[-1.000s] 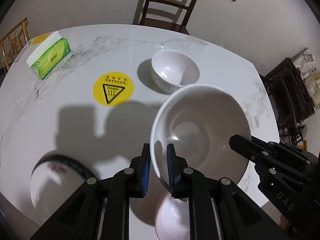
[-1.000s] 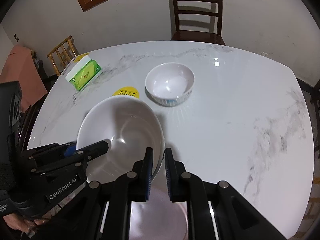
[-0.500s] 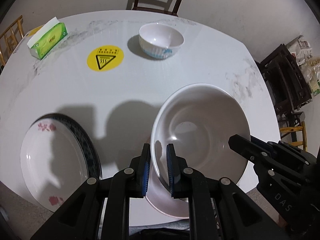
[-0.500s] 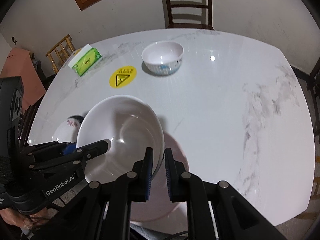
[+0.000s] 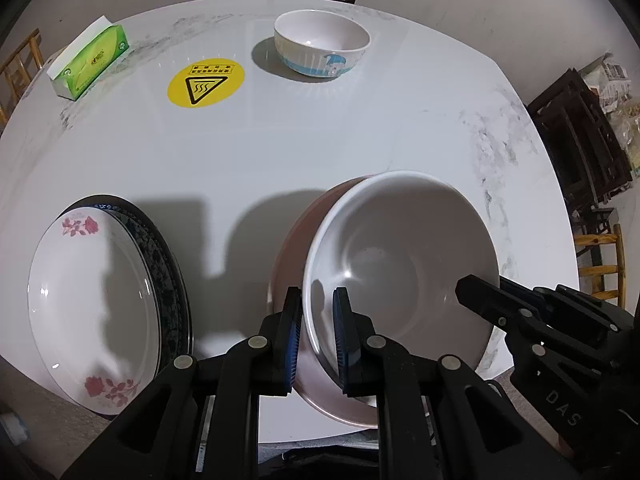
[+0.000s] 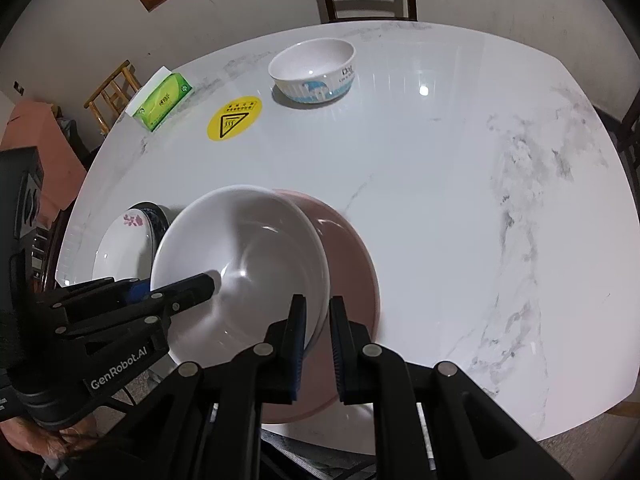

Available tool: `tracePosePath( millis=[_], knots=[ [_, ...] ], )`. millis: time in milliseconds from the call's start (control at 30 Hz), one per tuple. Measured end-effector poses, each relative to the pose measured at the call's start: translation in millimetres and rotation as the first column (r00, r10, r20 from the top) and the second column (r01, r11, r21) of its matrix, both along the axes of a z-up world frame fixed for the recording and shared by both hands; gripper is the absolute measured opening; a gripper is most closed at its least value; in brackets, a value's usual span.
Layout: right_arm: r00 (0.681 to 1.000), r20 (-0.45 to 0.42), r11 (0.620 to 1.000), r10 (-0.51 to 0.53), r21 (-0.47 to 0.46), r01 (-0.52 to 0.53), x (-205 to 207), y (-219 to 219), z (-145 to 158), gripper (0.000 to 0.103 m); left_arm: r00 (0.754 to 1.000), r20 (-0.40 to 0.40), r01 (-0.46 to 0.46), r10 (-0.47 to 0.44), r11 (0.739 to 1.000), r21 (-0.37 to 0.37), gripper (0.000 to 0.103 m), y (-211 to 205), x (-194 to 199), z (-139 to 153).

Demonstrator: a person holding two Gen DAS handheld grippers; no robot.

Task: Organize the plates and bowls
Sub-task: 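Lower the white ribbed bowl into the pink-rimmed bowl with left tool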

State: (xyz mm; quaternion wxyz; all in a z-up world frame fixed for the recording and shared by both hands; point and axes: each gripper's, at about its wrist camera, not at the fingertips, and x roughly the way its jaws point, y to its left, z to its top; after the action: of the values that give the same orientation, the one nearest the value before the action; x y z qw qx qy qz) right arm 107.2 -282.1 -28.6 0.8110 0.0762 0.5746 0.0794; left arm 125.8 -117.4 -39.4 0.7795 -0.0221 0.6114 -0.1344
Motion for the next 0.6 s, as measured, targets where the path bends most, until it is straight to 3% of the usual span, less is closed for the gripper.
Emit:
tracePosePath(
  millis=[300,600],
  knots=[
    [1.000,-0.024,1.000,-0.012,0.000,0.012,4,-6,-9,0.012,0.999,-0.019,0.027,-0.026,0.999,0.039,0.013,-12,0,-8],
    [0.999,-0.031,0.997,0.017,-0.070,-0.020,10,3,-8,0.015,0.999,-0.047,0.027,-0.025,0.999,0.045,0.014,-15,2,-16]
  ],
)
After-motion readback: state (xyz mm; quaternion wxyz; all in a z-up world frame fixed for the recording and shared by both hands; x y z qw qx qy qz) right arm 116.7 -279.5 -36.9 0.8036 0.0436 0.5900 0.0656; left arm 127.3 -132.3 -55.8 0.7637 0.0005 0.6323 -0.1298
